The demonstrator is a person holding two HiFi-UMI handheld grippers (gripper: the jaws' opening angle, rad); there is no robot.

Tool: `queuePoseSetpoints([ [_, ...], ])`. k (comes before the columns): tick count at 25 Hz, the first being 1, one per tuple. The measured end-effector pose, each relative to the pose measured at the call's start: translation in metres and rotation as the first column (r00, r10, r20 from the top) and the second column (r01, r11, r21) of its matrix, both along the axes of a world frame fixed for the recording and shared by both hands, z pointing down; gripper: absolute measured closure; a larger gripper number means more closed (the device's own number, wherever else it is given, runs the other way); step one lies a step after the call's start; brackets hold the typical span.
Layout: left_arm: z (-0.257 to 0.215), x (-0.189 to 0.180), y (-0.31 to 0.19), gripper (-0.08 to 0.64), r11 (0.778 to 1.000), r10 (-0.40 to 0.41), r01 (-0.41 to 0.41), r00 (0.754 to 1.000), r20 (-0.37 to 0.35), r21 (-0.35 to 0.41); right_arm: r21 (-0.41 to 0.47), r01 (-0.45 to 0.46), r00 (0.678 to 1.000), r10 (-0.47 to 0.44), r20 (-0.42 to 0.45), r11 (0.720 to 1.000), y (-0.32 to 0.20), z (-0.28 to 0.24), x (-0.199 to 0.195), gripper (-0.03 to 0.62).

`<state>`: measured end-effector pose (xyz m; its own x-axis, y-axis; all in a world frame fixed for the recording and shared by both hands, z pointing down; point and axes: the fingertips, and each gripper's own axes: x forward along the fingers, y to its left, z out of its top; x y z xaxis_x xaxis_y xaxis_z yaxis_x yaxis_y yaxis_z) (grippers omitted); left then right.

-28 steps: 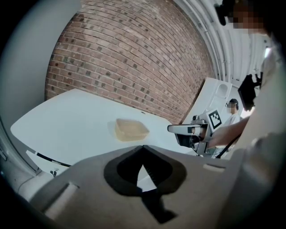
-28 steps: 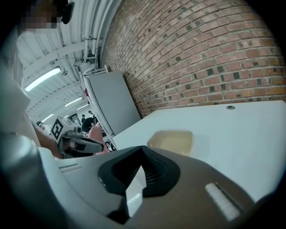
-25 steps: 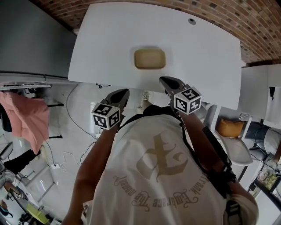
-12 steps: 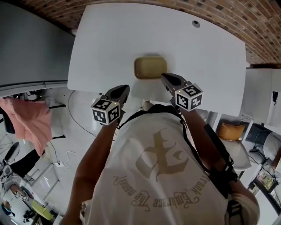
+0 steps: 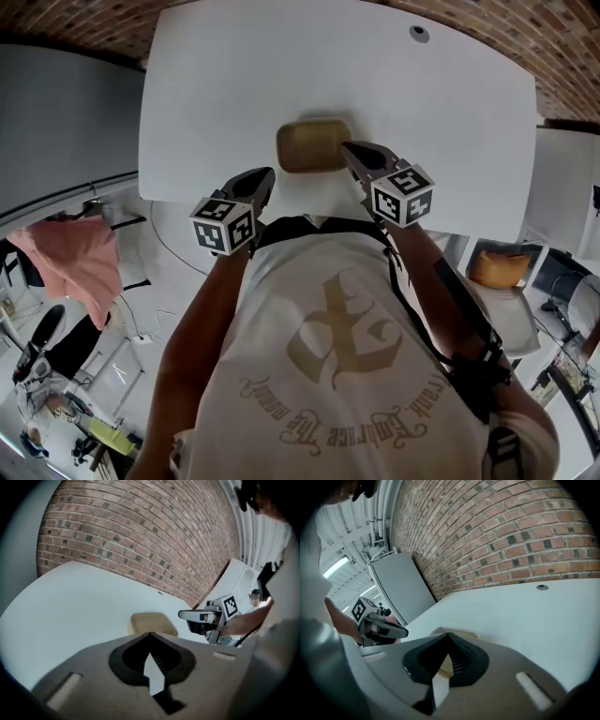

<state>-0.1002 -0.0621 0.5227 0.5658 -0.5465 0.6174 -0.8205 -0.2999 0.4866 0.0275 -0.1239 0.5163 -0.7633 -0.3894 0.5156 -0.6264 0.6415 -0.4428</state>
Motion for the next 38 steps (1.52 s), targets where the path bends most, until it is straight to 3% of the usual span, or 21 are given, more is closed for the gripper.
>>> queuePoseSetpoints([
  [8, 0.01, -0.016, -0.015, 0.555, 0.997, -0.036, 0.038, 0.999, 0.034, -0.067, -0.016, -0.061, 0.997, 0.061, -0.041, 0.998, -0.018, 0.009, 0.01, 0.583],
  [21, 0.031, -0.018, -0.032, 0.527, 0.976, -0.042, 0.037, 0.999, -0.018, -0.214, -0.11, -0.204, 0.972, 0.188, -0.14, 0.973, -0.032, 0.033, 0.037, 0.545],
  [27, 0.034, -0.011, -0.038, 0.474, 0.964, -0.06, 0.03, 0.993, -0.105, -0.266, -0.211, -0.18, 0.98, 0.157, -0.119, 0.961, -0.024, 0.044, 0.03, 0.505],
  [38, 0.047, -0.003, -0.047, 0.457, 0.943, -0.032, -0.005, 0.994, -0.107, -0.332, -0.282, -0.17, 0.984, 0.147, -0.101, 0.944, -0.023, 0.056, 0.024, 0.512],
])
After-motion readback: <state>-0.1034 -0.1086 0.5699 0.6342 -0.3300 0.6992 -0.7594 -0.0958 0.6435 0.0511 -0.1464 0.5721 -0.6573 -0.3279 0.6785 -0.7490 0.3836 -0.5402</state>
